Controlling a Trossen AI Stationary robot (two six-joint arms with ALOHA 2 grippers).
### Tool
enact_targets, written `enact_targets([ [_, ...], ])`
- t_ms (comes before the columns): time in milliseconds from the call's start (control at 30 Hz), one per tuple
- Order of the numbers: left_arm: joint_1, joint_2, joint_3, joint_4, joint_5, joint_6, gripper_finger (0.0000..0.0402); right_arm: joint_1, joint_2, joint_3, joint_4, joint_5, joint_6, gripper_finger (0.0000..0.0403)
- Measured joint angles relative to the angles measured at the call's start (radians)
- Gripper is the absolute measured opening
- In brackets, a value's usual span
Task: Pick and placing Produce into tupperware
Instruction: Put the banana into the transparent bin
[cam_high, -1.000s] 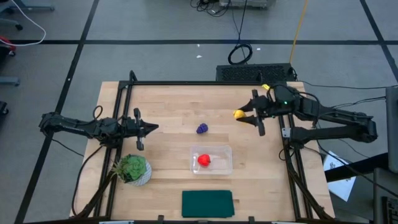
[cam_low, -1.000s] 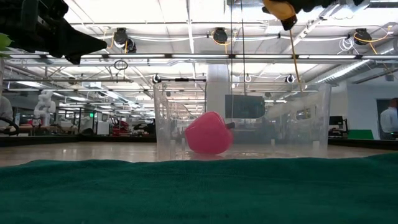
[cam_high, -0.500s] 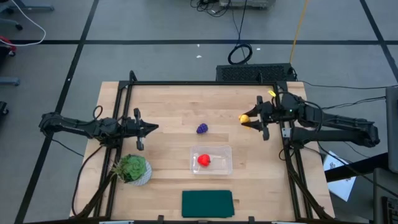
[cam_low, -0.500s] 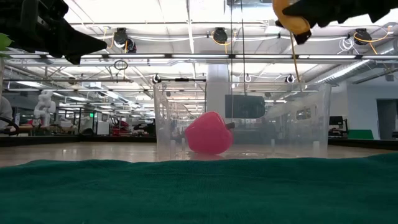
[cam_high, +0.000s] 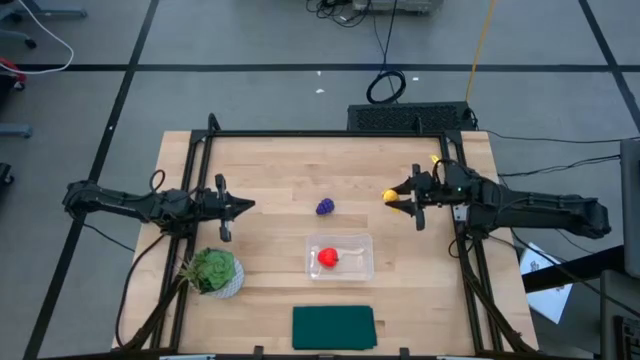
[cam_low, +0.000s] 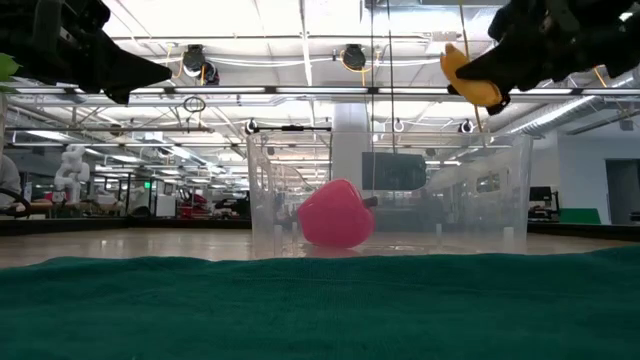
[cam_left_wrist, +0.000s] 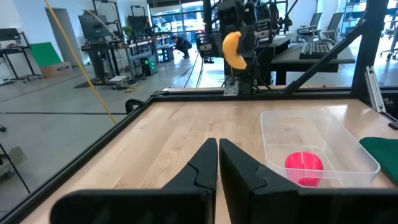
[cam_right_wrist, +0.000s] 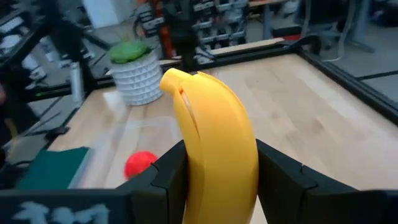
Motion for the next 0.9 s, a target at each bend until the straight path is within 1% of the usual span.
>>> enact_targets([
  [133, 0.0, 0.0, 0.0, -0.009, 0.0, 0.0, 0.0021, 0.0, -0.018, -0.062, 0.117, 0.082, 0.027, 0.0146],
  [233, 0.0, 0.0, 0.0, -0.012, 0.0, -0.002, 0.0021, 0.003, -0.018, -0.091, 0.157, 0.118, 0.04, 0.0146],
  [533, 0.0, 0.0, 0.0, -0.012, 0.0, -0.003, 0.0021, 0.063, -0.018, -0.129, 0.189, 0.121, 0.05, 0.0146],
  [900, 0.0, 0.0, 0.0, -0.013, 0.0, -0.004, 0.0021, 0.072, -0.016, -0.129, 0.222, 0.121, 0.033, 0.0146],
])
